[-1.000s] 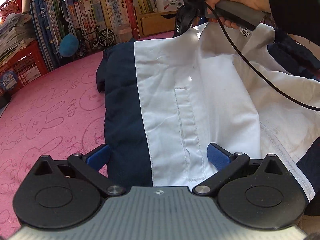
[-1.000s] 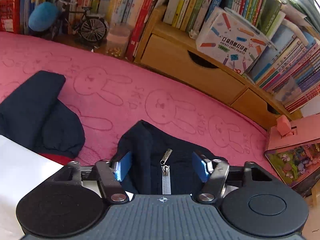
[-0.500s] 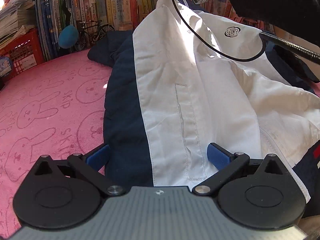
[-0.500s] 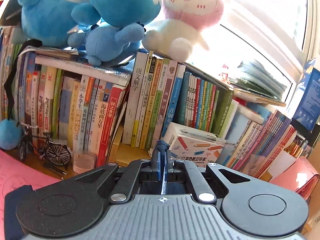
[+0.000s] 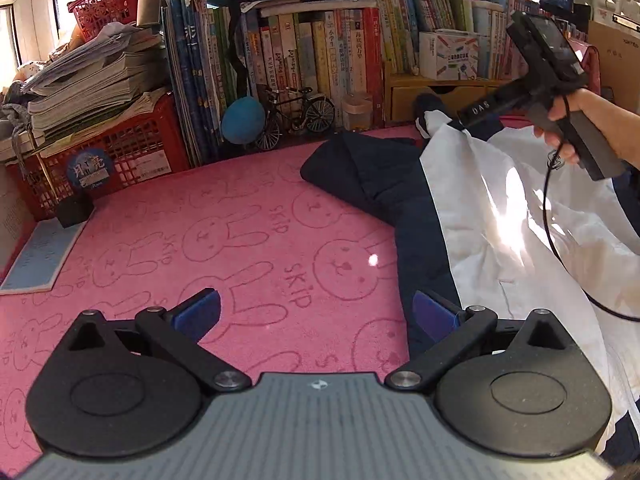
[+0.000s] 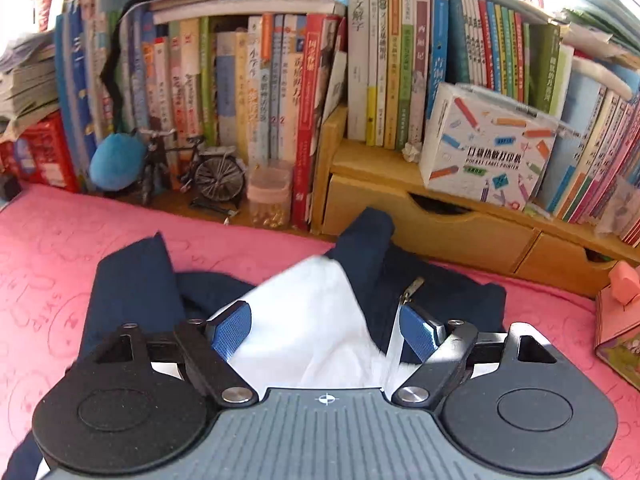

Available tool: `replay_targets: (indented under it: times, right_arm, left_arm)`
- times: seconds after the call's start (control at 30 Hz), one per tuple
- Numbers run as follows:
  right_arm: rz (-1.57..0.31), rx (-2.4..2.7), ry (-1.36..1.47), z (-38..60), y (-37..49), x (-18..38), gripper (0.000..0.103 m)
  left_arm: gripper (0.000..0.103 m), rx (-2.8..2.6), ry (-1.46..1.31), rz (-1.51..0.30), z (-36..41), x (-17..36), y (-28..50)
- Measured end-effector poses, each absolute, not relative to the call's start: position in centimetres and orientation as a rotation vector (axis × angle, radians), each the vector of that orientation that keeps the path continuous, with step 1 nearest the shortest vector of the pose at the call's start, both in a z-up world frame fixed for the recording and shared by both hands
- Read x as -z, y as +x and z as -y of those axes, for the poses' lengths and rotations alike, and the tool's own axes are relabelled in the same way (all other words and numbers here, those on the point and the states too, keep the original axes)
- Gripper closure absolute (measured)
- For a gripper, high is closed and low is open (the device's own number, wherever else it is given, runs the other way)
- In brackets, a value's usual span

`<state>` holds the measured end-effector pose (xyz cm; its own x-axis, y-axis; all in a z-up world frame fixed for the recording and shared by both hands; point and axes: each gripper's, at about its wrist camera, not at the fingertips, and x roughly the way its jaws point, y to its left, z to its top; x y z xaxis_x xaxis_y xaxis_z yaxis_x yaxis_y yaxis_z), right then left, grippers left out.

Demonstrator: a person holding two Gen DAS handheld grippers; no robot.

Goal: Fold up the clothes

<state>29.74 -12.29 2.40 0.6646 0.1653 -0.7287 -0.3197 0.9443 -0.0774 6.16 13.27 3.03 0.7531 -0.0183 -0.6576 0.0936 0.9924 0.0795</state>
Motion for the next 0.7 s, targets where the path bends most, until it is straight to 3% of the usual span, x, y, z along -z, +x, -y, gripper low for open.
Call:
replay_targets:
  times: [0.03,0.1,0.2,0.4,0.7]
  right_arm:
    - [-0.839,-0.291,-0.203,12.9,28.9,-1.5,0.027]
    - [-0.883,-0.310,-0.192,14.4,27.4,0.1,0.044]
    - [-0.910,-0.326,-0.172,16.8,25.1,2.1,0.046]
    - [-0.800,-0.361,-0.157,19.1,22.6,3.6,0.041]
    - [-0.687,-0.387,-0.118,19.7,22.0,4.7,0.029]
  left_arm:
    - [0.000,0.040,0.108,-0.705,-13.6,-3.6,7.8]
    - [0.000,-0.002,0.149,-0.690,-13.1,-4.4,11.3]
    - [0.000,-0.025,0.236,-0.644,-11.0,-5.3,16.5]
    - [0.001,0.184,0.003,-0.520,-8.4,-4.8,25.5]
    - [0.005,0.285,0.332,-0.739,-3.3,1.2,36.1]
